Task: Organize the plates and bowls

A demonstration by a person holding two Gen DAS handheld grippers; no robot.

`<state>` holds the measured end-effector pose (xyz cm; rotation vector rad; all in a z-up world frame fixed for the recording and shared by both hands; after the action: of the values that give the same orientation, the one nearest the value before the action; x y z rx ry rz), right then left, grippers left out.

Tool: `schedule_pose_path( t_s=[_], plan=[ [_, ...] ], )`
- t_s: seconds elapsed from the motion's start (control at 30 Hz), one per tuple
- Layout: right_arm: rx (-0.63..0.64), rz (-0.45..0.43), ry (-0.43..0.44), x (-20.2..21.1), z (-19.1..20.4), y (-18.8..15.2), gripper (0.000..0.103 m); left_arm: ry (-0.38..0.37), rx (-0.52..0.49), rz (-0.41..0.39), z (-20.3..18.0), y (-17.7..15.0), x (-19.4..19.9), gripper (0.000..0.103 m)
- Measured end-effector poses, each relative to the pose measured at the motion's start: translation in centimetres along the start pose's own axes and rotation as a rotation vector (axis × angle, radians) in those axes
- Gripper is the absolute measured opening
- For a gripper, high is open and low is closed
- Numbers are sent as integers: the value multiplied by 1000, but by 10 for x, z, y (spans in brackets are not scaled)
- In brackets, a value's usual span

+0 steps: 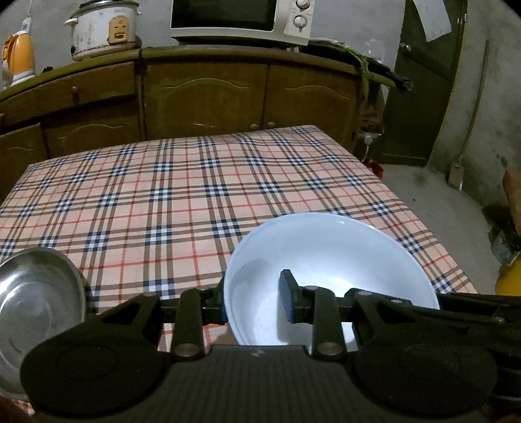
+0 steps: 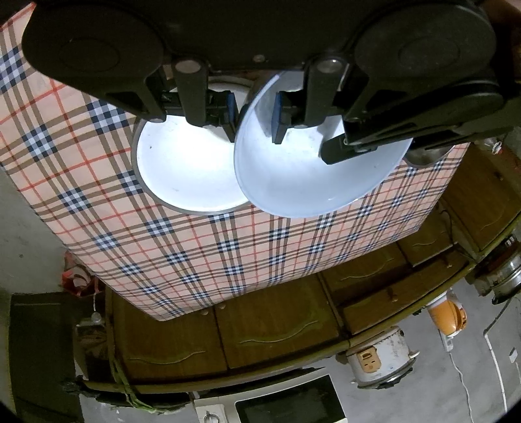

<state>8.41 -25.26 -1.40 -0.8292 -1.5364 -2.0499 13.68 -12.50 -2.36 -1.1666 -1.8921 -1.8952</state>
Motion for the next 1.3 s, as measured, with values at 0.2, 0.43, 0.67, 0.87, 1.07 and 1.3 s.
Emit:
schedule_pose_path(
  t_s=[0.2, 0.43, 0.67, 0.87, 1.07, 1.3],
  plan=[
    [-2, -2, -8, 3, -5, -3, 28, -10, -5, 3, -5, -2, -1, 30],
    [-12, -2, -20, 4, -10, -5, 29, -21, -11, 9, -11, -4, -4, 30],
    [-27, -4, -27, 5, -17, -5, 28, -26, -20, 9, -16, -5, -8, 30],
    [-45, -6, -37, 3, -24, -5, 28, -37, -31, 12, -22, -3, -14, 30],
    [-65, -10, -48, 2, -33, -3, 28, -44, -50, 15, -29, -2, -19, 30],
    [-77, -12, -59, 0, -41, -3, 28, -53, -60, 25, -34, -3, -26, 30]
  ],
)
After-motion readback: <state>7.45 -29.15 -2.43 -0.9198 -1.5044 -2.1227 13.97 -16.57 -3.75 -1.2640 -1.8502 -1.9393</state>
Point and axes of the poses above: each gripper's, at about its wrist camera, not at the fingertips, and x roughly against the way its jaws point, z to its left, y to its top, the point moved 6 cm from there along -x, roughly the way its jaws point, and after that the axes turned 5 degrees about -y, right-handed, at the moved point
